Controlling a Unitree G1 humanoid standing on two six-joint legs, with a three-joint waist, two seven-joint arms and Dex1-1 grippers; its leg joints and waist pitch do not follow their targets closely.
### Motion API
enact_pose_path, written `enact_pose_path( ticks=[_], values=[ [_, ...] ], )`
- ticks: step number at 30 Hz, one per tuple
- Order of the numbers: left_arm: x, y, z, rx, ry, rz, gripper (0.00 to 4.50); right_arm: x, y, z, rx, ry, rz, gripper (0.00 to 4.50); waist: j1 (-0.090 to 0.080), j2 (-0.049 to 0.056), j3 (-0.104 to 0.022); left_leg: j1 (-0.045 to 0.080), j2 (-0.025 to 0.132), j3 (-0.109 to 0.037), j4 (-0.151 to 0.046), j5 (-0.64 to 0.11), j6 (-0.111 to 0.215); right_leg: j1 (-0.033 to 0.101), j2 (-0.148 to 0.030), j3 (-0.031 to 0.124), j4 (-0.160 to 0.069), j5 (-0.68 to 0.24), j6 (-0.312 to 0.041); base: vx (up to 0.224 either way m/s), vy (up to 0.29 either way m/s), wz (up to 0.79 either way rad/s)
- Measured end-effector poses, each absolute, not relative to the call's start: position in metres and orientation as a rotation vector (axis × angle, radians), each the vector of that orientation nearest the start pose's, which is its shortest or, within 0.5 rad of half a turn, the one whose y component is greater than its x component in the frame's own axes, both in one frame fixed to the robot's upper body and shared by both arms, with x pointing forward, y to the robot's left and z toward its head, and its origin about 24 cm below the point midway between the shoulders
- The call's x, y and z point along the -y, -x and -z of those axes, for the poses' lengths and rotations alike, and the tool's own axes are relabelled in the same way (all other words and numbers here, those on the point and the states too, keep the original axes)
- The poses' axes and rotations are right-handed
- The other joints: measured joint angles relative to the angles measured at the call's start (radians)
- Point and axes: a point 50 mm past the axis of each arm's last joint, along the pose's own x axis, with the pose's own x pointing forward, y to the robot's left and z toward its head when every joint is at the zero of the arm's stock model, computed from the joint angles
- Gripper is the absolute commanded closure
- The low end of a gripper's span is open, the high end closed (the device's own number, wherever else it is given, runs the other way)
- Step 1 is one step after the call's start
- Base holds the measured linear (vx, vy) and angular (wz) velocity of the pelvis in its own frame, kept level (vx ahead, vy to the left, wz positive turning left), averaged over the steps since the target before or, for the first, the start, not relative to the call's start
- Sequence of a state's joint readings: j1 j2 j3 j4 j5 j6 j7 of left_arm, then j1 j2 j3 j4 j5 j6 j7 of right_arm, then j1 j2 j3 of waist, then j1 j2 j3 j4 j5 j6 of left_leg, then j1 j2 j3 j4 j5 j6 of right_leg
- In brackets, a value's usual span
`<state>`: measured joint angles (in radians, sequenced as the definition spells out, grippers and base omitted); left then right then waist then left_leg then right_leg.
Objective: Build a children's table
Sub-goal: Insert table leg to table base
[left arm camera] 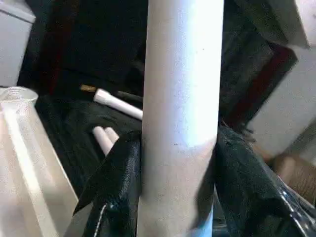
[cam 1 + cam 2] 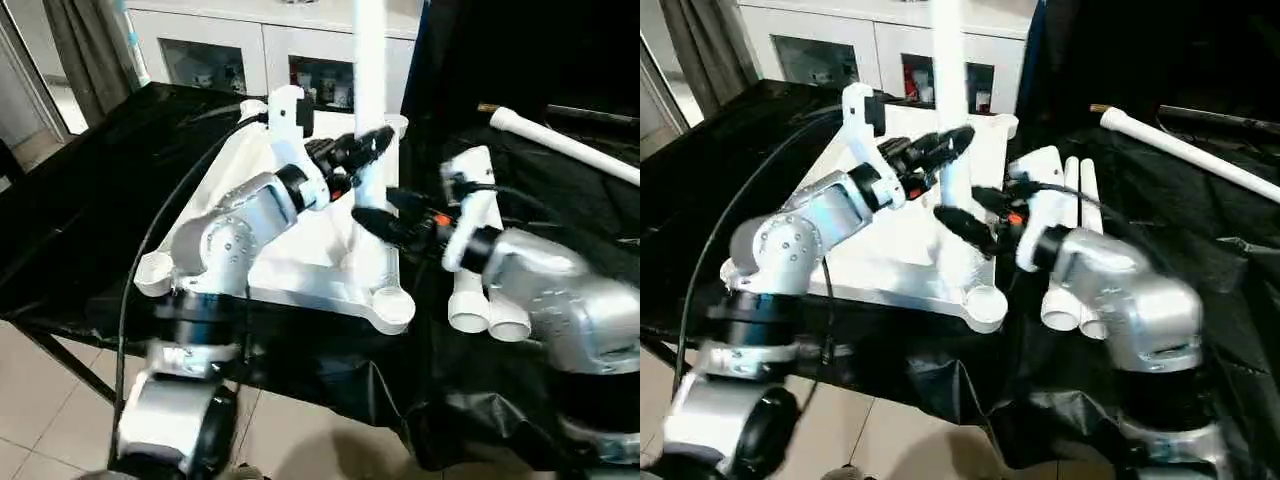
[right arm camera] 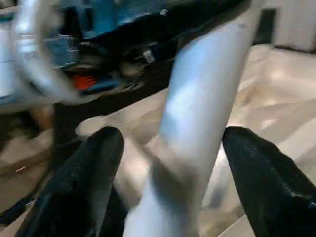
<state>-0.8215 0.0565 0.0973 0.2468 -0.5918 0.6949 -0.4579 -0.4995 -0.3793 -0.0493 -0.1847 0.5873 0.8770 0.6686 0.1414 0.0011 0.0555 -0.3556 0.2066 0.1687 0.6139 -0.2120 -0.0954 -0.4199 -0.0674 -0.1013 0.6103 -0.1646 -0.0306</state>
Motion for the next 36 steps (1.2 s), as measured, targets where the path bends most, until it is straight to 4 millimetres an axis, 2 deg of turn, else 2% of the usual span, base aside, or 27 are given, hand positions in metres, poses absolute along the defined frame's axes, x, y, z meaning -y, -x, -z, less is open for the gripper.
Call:
enact_pose_path(
  ticks=[3, 4, 10, 15, 17, 20, 22, 24, 27, 31, 32, 36],
  values=[
    [-0.071, -0.352, -0.198, -0.058, 0.453, 0.967, 2.64, 0.143, -0.293, -0.171, -0.224, -0.163, -1.026, 0.45, 0.002, 0.0, 0.0, 0.001, 0.0, 0.0, 0.0, 0.0, 0.0, 0.001, 0.0, 0.0, 0.0, 0.0, 0.0, 0.0, 0.0, 0.0],
    [-0.072, -0.351, -0.2, -0.055, 0.459, 0.994, 2.64, 0.144, -0.293, -0.173, -0.236, -0.16, -1.034, 0.25, 0.002, 0.0, 0.0, 0.001, 0.0, 0.0, 0.0, 0.0, 0.0, 0.001, 0.0, 0.0, 0.0, 0.0, 0.0, 0.0, 0.0, 0.0],
    [-0.068, -0.344, -0.217, -0.033, 0.54, 1.172, 2.65, 0.149, -0.291, -0.171, -0.328, -0.205, -1.088, 0.22, 0.004, -0.001, 0.0, 0.001, 0.0, 0.001, 0.0, 0.001, 0.002, 0.0, -0.001, 0.0, 0.001, 0.0, -0.001, 0.0, 0.0, 0.0],
    [-0.068, -0.339, -0.224, -0.031, 0.61, 1.279, 2.65, 0.15, -0.29, -0.179, -0.338, -0.203, -1.138, 0.22, 0.004, -0.001, 0.0, 0.001, 0.0, 0.001, 0.0, 0.002, 0.002, 0.001, -0.001, 0.0, 0.001, 0.001, -0.002, 0.0, 0.0, 0.0],
    [-0.068, -0.337, -0.224, -0.036, 0.624, 1.307, 2.65, 0.15, -0.29, -0.178, -0.347, -0.204, -1.146, 0.5, 0.005, -0.001, 0.0, 0.001, 0.0, 0.001, 0.0, 0.002, 0.002, 0.001, -0.001, 0.0, 0.001, 0.001, -0.002, 0.0, 0.0, 0.0],
    [-0.068, -0.336, -0.225, -0.037, 0.627, 1.32, 2.65, 0.149, -0.29, -0.177, -0.357, -0.215, -1.154, 0.57, 0.006, -0.001, 0.0, 0.001, 0.0, 0.001, 0.0, 0.002, 0.002, 0.001, -0.001, 0.0, 0.001, 0.001, -0.002, 0.0, 0.0, 0.0],
    [-0.069, -0.336, -0.225, -0.038, 0.63, 1.322, 2.65, 0.149, -0.289, -0.177, -0.359, -0.217, -1.161, 0.92, 0.007, -0.001, 0.0, 0.001, 0.0, 0.001, 0.0, 0.002, 0.002, 0.001, -0.001, 0.0, 0.001, 0.001, -0.001, 0.0, 0.0, 0.0],
    [-0.069, -0.336, -0.225, -0.034, 0.636, 1.324, 2.65, 0.148, -0.289, -0.176, -0.367, -0.221, -1.167, 1.01, 0.007, -0.001, 0.0, 0.001, 0.0, 0.001, 0.0, 0.002, 0.002, 0.001, -0.001, 0.0, 0.001, 0.001, -0.001, 0.0, 0.0, 0.0],
    [-0.07, -0.337, -0.226, -0.028, 0.645, 1.321, 2.65, 0.148, -0.289, -0.175, -0.374, -0.223, -1.17, 1.37, 0.007, -0.001, 0.0, 0.001, 0.0, 0.001, 0.0, 0.002, 0.002, 0.001, -0.001, 0.0, 0.001, 0.001, -0.001, 0.0, 0.0, 0.0],
    [-0.071, -0.338, -0.226, -0.024, 0.66, 1.316, 2.65, 0.147, -0.288, -0.176, -0.372, -0.227, -1.176, 1.57, 0.007, -0.001, 0.0, 0.001, 0.0, 0.001, 0.0, 0.002, 0.001, 0.001, -0.001, 0.0, 0.001, 0.001, -0.002, 0.0, 0.0, 0.0],
    [-0.072, -0.338, -0.226, -0.025, 0.664, 1.314, 2.65, 0.147, -0.288, -0.176, -0.372, -0.227, -1.176, 1.8, 0.008, -0.001, 0.0, 0.001, 0.0, 0.001, 0.0, 0.002, 0.001, 0.001, -0.001, 0.0, 0.001, 0.001, -0.002, 0.0, 0.0, 0.0],
    [-0.072, -0.34, -0.225, -0.026, 0.668, 1.303, 2.65, 0.146, -0.289, -0.175, -0.37, -0.231, -1.176, 2.05, 0.008, -0.001, 0.0, 0.001, 0.0, 0.001, 0.0, 0.002, 0.001, 0.001, -0.001, 0.0, 0.001, 0.001, -0.002, 0.0, 0.0, 0.0]
  ],
)
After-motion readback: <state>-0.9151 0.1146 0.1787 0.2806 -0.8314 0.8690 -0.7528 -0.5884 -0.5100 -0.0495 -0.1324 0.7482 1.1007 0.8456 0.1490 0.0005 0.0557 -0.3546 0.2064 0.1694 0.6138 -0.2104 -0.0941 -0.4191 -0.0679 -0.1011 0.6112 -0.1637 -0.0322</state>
